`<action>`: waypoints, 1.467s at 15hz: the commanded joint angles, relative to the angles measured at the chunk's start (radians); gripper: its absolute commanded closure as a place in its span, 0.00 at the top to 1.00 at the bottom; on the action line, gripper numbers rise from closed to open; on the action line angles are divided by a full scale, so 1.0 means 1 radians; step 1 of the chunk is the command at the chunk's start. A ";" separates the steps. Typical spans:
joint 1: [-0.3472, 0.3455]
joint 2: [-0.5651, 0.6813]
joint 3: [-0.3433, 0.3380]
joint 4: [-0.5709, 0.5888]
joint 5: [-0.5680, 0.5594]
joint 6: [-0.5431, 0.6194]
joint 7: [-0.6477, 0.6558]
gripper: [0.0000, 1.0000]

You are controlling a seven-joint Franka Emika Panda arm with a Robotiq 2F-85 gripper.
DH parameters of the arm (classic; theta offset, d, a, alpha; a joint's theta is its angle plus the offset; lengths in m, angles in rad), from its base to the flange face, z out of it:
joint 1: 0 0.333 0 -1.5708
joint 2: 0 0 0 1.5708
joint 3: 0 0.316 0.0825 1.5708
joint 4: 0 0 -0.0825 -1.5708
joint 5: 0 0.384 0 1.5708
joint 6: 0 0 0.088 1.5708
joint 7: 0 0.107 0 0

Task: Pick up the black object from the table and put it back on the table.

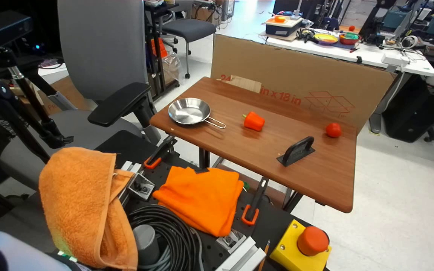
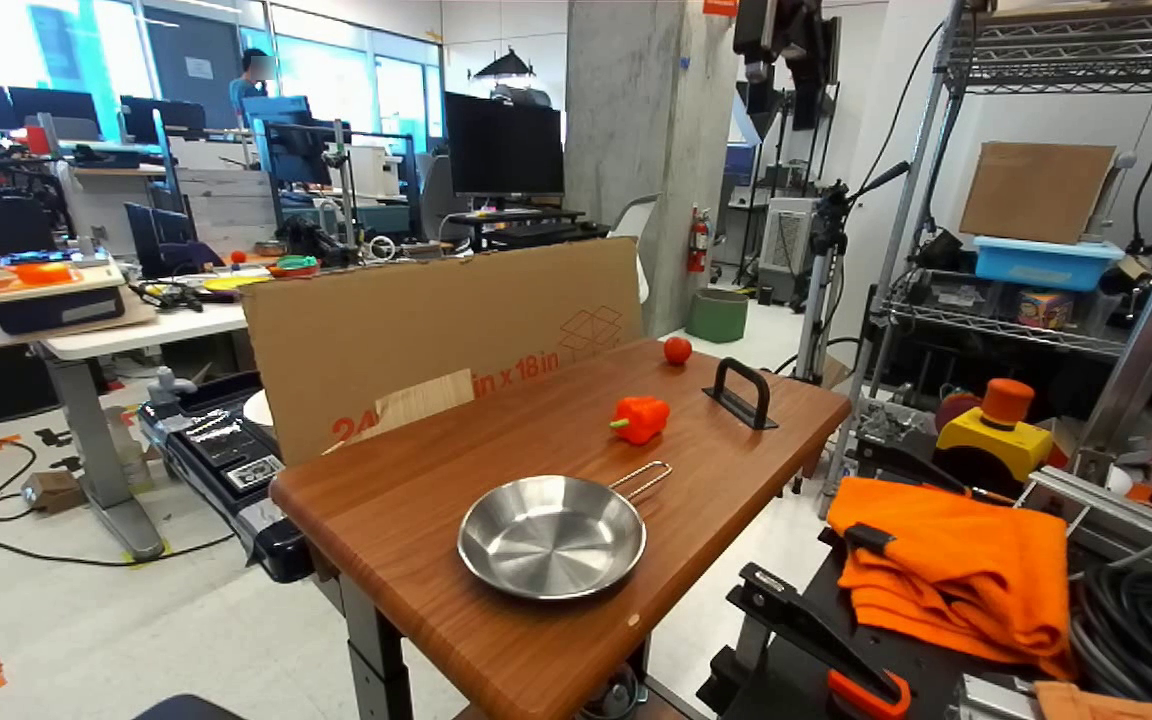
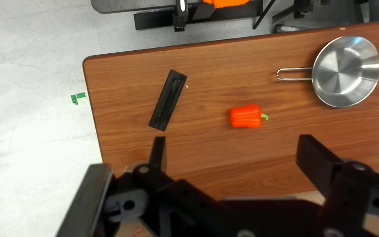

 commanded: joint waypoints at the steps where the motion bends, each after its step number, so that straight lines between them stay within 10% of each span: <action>1: -0.026 0.040 0.005 0.063 0.028 -0.033 0.067 1.00; 22: -0.036 0.064 0.031 -0.139 0.012 0.266 -0.214 1.00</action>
